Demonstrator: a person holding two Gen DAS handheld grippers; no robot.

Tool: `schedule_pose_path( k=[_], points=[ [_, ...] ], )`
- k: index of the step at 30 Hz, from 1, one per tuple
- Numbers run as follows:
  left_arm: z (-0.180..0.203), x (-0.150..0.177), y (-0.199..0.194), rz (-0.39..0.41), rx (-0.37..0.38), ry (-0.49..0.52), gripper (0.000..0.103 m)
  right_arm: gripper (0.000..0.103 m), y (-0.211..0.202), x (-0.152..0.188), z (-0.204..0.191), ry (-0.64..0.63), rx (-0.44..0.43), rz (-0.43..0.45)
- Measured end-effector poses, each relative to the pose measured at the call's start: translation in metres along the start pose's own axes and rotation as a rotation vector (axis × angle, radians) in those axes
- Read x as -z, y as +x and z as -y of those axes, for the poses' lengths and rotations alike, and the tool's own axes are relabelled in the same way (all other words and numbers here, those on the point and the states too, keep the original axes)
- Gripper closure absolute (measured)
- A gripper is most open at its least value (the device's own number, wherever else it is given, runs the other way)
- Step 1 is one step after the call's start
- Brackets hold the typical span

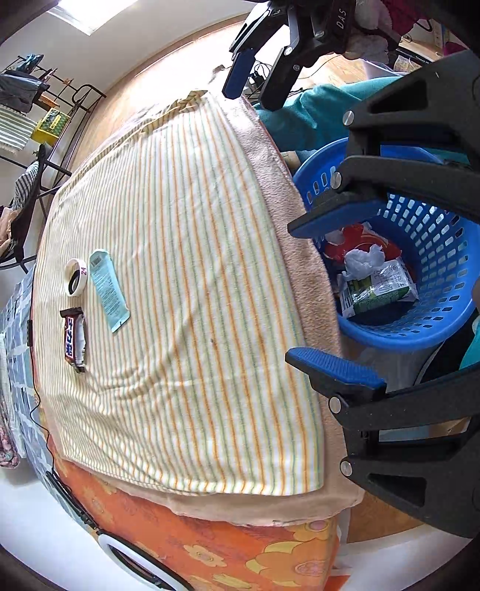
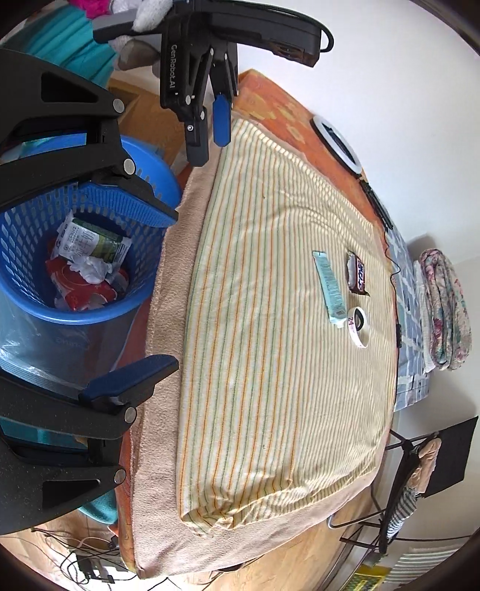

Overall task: Collect trash
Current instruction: 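Lift both tools from the basket back over the bed, then grasp the chocolate bar wrapper with the left tool while the right tool grasps the white wristband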

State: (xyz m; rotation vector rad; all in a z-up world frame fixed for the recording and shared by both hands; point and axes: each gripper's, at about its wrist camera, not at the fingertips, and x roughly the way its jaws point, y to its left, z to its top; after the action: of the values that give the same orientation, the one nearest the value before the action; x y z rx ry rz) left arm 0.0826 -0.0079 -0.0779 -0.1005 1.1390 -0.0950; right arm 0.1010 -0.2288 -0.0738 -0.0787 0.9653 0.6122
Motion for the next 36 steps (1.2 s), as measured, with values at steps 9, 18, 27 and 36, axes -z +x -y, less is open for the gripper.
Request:
schedule_pose_path(
  k=[9, 18, 27, 36],
  points=[
    [-0.027, -0.071, 0.010, 0.058, -0.017, -0.026, 0.040, 0.032, 0.017, -0.053, 0.022, -0.002, 0.015, 0.073],
    [-0.052, -0.137, 0.035, 0.107, -0.019, -0.058, 0.040, 0.032, 0.046, -0.123, 0.056, 0.069, 0.019, 0.115],
    [-0.076, -0.192, 0.067, 0.118, 0.054, -0.129, 0.040, 0.032, 0.091, -0.170, 0.083, 0.150, -0.033, 0.086],
    [-0.060, -0.221, 0.095, 0.106, 0.090, -0.105, 0.040, 0.052, 0.137, -0.201, 0.096, 0.187, -0.044, 0.051]
  ],
)
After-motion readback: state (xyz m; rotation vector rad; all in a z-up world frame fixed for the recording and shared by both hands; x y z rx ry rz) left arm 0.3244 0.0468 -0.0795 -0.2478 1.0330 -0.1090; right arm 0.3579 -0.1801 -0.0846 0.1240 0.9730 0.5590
